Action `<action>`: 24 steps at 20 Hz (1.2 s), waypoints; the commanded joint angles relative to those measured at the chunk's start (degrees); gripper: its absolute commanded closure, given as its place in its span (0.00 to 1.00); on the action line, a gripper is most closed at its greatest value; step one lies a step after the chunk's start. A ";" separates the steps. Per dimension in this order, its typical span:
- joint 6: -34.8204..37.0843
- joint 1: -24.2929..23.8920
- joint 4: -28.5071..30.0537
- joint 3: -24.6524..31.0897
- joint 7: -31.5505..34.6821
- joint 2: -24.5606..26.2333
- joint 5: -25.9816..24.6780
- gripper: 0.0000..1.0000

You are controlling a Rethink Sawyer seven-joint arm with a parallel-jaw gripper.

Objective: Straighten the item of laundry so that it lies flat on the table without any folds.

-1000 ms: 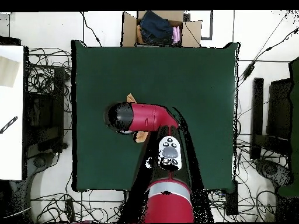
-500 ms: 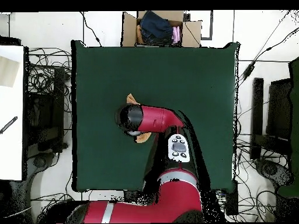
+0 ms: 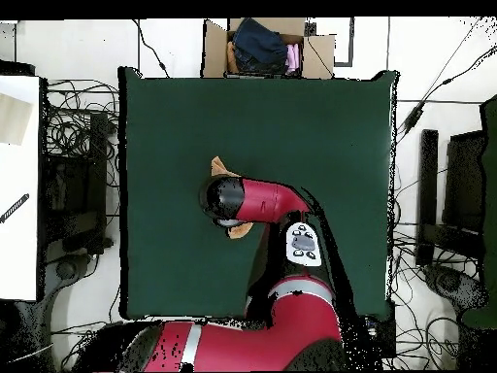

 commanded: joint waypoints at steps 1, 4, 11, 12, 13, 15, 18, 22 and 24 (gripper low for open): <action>-3.78 0.93 -1.18 1.35 7.21 3.47 -2.26 0.00; -3.61 1.54 -1.01 0.99 7.62 2.99 -2.18 0.00; -3.99 2.76 -0.83 0.09 8.81 2.49 -2.09 0.00; -4.11 2.97 -0.83 -0.09 8.99 2.33 -2.11 0.00; -4.79 2.90 -0.30 0.11 9.26 2.16 -1.90 0.00; -5.56 3.05 0.11 0.13 9.46 2.06 -1.86 0.00; -6.26 2.51 0.41 0.58 9.04 2.32 -1.75 0.00; -5.27 3.04 0.20 -0.05 9.20 2.06 -1.68 0.00; -4.59 3.10 -0.18 -0.22 9.06 2.16 -1.62 0.00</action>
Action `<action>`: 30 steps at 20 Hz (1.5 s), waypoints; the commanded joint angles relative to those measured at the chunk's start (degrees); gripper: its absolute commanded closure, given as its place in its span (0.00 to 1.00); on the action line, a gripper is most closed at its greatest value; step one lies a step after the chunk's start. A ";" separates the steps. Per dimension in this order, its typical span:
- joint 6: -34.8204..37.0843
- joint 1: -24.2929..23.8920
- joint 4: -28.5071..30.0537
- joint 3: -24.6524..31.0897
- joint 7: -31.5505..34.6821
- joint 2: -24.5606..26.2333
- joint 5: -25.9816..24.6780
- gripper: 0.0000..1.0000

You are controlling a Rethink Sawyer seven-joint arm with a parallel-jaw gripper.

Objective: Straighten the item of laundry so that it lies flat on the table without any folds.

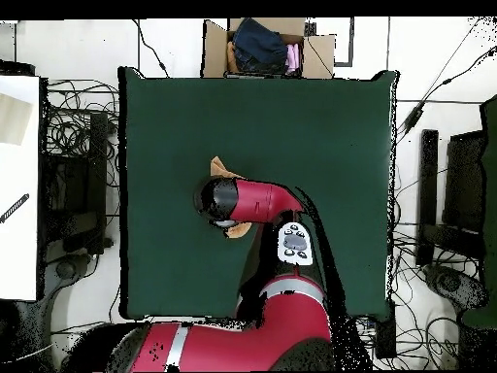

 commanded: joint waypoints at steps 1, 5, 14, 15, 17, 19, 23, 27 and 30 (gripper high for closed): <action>-3.57 1.42 -0.19 0.70 8.99 1.95 -1.51 0.00; -2.74 2.01 -0.62 -0.18 9.38 2.00 -1.38 0.00; -2.28 1.91 -0.65 -0.14 9.12 2.06 -0.79 0.00; -2.28 1.97 -0.69 -0.22 9.15 2.03 -0.77 0.00; -2.31 1.95 -0.66 -0.16 9.25 1.99 -0.58 0.00; -2.64 1.76 -0.32 0.12 9.31 1.87 -0.38 0.00; -3.73 1.61 0.46 0.39 9.23 1.61 -0.55 0.00; -3.42 1.64 0.10 0.43 8.61 1.70 -0.94 0.00; -2.71 1.68 -0.27 0.33 8.37 1.73 -0.99 0.00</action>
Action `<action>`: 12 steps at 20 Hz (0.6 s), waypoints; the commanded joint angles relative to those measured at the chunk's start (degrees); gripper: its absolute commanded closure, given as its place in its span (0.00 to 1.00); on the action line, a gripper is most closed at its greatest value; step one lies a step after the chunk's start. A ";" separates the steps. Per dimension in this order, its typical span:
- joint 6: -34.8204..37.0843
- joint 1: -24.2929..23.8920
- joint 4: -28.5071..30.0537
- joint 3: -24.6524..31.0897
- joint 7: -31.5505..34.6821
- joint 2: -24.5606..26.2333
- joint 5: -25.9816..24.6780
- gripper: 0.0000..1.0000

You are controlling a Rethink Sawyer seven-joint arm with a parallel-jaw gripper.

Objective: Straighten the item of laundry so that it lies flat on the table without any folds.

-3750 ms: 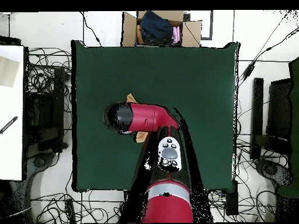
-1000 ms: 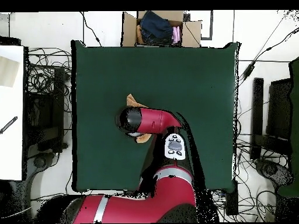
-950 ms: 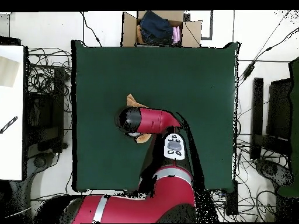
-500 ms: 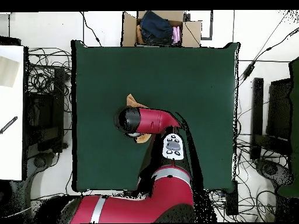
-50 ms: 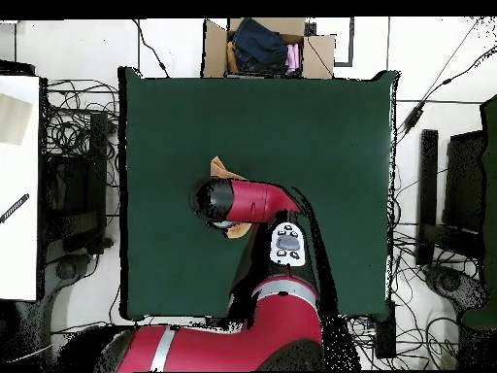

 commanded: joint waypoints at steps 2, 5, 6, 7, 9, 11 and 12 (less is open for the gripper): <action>-2.61 0.20 0.11 1.61 8.47 1.63 -0.88 0.00; -2.65 -0.06 0.22 1.93 8.19 1.49 -0.84 0.00; -2.63 -0.09 0.18 1.97 8.07 1.45 -0.89 0.00; -2.81 -0.29 0.35 2.26 8.01 1.35 -0.75 0.00; -2.97 -0.40 0.50 2.46 7.94 1.20 -0.69 0.00; -2.59 -0.28 0.40 2.26 7.95 0.96 -0.72 0.00; -2.22 -0.22 0.33 2.16 7.97 0.84 -0.68 0.00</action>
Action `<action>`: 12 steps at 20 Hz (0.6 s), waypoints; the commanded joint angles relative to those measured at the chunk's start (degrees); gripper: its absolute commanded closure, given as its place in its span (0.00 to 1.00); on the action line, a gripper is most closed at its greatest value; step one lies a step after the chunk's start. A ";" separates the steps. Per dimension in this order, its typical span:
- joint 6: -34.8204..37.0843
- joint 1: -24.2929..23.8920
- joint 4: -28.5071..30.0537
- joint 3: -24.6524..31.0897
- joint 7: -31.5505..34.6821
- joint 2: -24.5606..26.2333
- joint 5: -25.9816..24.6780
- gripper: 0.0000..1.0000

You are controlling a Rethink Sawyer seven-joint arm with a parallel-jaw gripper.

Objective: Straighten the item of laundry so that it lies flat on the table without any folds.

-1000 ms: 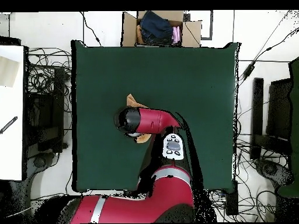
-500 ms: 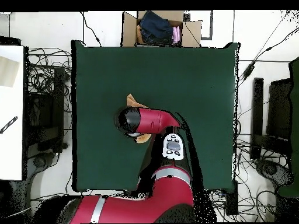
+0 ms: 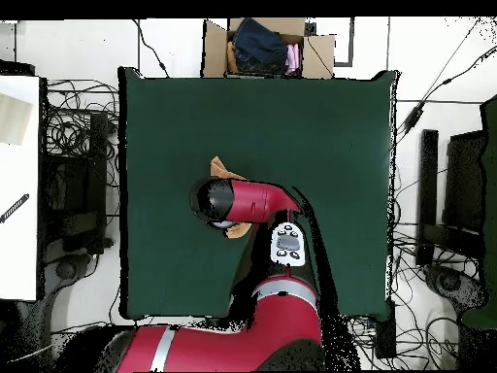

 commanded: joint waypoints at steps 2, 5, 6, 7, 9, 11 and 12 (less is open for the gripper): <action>-1.81 0.09 0.25 1.77 8.04 0.47 -0.82 0.00; -1.00 0.22 0.35 1.55 7.98 0.06 -0.84 0.00; -0.60 0.28 0.11 1.44 7.94 0.07 -0.85 0.00; -0.77 0.25 0.19 1.38 8.23 0.05 -0.68 0.00; -0.12 0.62 -0.12 0.94 8.69 0.08 -0.54 0.00; 1.30 0.71 -0.56 0.85 8.83 0.14 -0.20 0.00; 1.45 0.69 -0.63 0.85 8.83 0.13 -0.15 0.00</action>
